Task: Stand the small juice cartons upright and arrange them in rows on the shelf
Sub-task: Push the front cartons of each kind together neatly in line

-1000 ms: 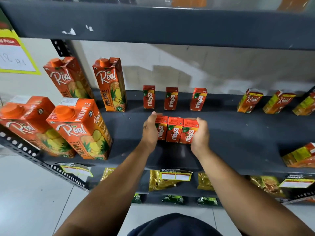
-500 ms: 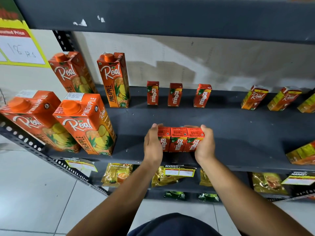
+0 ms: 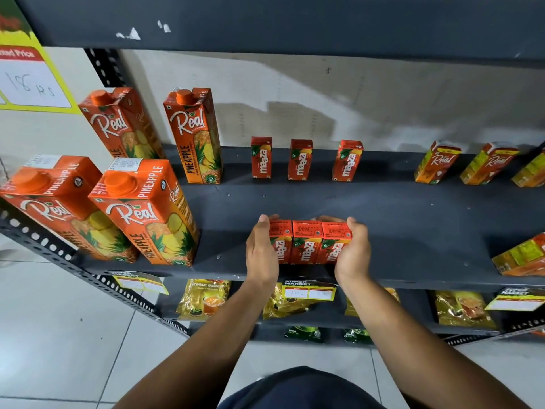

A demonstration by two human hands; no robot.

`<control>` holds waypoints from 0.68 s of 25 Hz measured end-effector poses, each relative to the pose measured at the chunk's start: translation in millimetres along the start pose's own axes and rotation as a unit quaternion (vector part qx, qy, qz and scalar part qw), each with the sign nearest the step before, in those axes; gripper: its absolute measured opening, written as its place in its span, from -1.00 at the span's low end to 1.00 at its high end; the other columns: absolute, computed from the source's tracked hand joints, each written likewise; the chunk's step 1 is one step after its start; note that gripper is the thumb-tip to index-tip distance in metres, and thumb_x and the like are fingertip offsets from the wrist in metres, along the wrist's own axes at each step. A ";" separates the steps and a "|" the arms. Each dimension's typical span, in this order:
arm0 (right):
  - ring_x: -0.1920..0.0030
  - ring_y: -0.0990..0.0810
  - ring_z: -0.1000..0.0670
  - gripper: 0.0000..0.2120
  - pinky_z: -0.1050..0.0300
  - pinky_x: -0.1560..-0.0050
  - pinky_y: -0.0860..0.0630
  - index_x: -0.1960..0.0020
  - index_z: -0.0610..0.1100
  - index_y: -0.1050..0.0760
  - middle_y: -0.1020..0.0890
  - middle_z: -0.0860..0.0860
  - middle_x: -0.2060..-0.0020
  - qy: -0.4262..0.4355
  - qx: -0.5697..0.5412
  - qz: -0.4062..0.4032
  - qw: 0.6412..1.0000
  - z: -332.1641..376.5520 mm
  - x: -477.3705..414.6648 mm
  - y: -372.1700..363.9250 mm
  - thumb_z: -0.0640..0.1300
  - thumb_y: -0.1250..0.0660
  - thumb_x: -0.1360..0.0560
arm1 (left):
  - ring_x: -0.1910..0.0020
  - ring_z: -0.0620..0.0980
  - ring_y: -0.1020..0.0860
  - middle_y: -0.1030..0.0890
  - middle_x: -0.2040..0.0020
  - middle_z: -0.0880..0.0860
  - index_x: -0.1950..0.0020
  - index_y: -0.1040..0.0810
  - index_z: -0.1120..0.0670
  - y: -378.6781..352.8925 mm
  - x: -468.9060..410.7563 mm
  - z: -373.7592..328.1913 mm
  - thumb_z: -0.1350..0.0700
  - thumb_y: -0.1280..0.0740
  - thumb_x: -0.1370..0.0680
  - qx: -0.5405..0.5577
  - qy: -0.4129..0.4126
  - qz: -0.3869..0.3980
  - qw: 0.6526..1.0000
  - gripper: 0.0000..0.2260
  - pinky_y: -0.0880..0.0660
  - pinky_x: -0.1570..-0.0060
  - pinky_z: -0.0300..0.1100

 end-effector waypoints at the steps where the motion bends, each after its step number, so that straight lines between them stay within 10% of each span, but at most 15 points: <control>1: 0.14 -0.65 -0.16 -0.40 0.02 0.15 -0.54 0.02 -0.23 -0.63 -0.66 -0.18 0.17 -0.003 0.000 -0.004 1.000 -1.0 0.6 1.0 0.25 -0.22 -0.24 | 0.04 -0.06 -0.66 -0.69 0.06 -0.03 -0.03 -0.62 -0.14 0.0 -0.1 0.0 -0.32 -0.12 -0.45 0.001 0.000 0.003 1.000 -0.58 -0.60 0.11 -0.08; 17: 0.08 -0.67 -0.18 -0.45 0.00 0.13 -0.57 0.04 -0.17 -0.65 -0.68 -0.18 0.13 -0.010 0.000 0.031 0.999 1.6 3.8 -0.5 0.25 -0.22 -0.28 | 0.04 -0.09 -0.65 -0.68 0.00 -0.01 -0.12 -0.59 -0.08 1.7 -1.4 0.8 -0.29 -0.13 -0.49 0.012 0.006 0.021 1.000 -0.58 -0.58 0.21 -0.22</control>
Point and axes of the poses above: each hand's wrist, its own x-axis away from the middle knuckle, its own y-axis out of the back of the hand, z = x × y, the point moved 6 cm from there along -x, towards the middle knuckle
